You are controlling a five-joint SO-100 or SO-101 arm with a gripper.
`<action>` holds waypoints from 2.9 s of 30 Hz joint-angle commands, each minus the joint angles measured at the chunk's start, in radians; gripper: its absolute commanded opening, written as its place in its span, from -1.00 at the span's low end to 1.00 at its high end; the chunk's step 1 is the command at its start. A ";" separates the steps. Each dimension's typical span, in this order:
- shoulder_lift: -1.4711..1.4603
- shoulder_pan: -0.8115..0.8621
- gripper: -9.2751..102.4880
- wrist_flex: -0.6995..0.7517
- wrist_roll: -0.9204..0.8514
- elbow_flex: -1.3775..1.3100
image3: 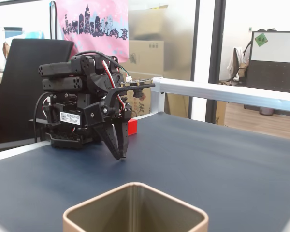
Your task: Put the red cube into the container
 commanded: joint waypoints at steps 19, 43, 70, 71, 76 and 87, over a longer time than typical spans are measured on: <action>-0.035 0.017 -0.83 -0.221 0.018 -0.015; -0.578 -0.256 -0.80 -0.040 0.011 -0.699; -0.936 -1.085 -0.57 0.281 0.104 -1.031; -0.948 -1.098 -0.57 0.276 0.095 -1.035; -0.974 -1.144 -0.42 0.261 0.081 -1.029; -0.953 -1.295 -0.11 0.235 0.083 -0.925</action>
